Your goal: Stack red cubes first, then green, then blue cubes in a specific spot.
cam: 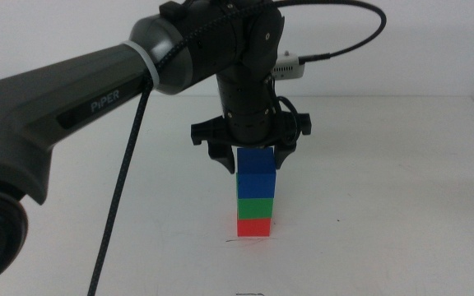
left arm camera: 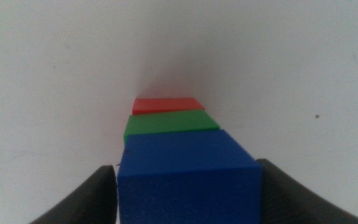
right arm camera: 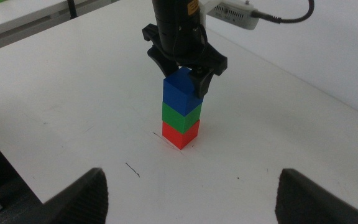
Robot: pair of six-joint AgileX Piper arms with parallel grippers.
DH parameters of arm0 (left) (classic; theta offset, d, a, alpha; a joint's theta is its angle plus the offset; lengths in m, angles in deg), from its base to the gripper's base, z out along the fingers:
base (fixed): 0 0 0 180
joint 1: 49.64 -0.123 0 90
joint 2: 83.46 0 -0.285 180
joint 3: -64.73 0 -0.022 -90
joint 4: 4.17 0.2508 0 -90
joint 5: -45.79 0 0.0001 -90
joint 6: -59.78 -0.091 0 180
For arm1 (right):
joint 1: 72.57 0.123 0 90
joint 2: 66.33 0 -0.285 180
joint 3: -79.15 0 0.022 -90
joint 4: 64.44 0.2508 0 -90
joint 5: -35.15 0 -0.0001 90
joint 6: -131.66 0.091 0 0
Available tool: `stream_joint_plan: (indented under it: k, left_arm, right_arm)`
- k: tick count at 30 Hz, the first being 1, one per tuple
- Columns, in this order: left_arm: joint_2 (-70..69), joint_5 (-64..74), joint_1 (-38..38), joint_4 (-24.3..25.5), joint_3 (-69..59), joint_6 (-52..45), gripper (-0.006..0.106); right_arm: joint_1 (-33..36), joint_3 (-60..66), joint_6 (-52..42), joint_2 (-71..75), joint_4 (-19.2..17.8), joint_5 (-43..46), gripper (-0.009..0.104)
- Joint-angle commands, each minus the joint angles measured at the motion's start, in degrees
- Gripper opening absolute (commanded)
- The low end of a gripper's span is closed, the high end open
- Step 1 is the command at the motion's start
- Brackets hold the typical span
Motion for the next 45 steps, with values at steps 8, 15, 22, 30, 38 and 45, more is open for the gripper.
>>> stream_joint_plan:
  k: [8,15,22,30,38,45]
  left_arm:
    - [-3.9,4.4,-0.1,0.4,8.7,-0.9,0.071]
    - [-3.9,4.4,-0.1,0.8,15.1,-8.8,0.071]
    - [-8.7,4.4,-0.1,6.8,15.8,-9.3,0.071]
    - [-19.5,4.4,-0.8,16.8,14.3,-15.6,0.071]
    - [-35.9,-0.1,-9.6,19.7,0.6,-19.9,0.071]
    - [-53.9,-18.5,-27.7,8.5,-21.0,-28.2,0.071]
  right_arm:
    - [-0.5,-1.1,-0.5,-0.6,-0.1,4.2,0.094]
    - [-0.5,-1.1,-0.5,-0.6,-0.1,4.2,0.094]
    - [-0.5,-1.1,-0.5,-0.6,-0.1,4.2,0.094]
    - [-0.5,-1.1,-0.5,-0.6,-0.1,4.2,0.094]
    - [-0.5,-1.1,-0.5,-0.6,-0.1,4.3,0.094]
    - [-0.5,-1.1,-0.5,-0.6,-0.1,4.3,0.094]
